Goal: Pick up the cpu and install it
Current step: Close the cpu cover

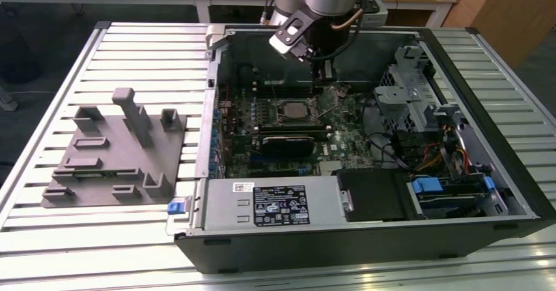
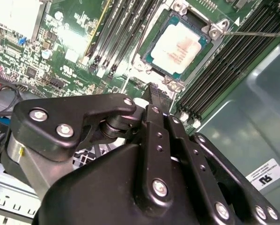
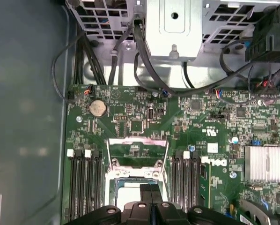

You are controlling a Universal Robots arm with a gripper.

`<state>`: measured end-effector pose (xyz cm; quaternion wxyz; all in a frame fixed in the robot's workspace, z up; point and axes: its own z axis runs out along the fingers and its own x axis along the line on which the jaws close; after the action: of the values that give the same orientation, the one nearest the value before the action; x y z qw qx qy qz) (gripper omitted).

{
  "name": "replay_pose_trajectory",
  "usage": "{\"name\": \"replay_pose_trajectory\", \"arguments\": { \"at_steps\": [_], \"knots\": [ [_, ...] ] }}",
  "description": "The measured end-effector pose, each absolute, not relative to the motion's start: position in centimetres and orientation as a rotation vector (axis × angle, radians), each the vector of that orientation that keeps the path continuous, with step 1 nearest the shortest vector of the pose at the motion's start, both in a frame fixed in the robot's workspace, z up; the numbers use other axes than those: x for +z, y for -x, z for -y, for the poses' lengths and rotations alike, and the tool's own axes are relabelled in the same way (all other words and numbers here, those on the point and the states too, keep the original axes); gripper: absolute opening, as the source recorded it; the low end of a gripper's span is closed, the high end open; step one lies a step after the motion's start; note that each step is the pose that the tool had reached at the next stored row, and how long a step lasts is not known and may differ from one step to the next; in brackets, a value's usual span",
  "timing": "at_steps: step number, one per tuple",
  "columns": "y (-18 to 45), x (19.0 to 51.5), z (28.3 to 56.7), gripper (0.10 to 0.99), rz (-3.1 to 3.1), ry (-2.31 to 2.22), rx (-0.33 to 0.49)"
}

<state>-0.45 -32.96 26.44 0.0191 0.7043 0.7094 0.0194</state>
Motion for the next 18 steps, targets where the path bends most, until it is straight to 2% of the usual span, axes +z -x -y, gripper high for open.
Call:
{"name": "replay_pose_trajectory", "arguments": {
  "at_steps": [18],
  "knots": [
    [-2.6,26.3,32.5,0.106,-2.202,-2.186,0.06]
  ]
}}
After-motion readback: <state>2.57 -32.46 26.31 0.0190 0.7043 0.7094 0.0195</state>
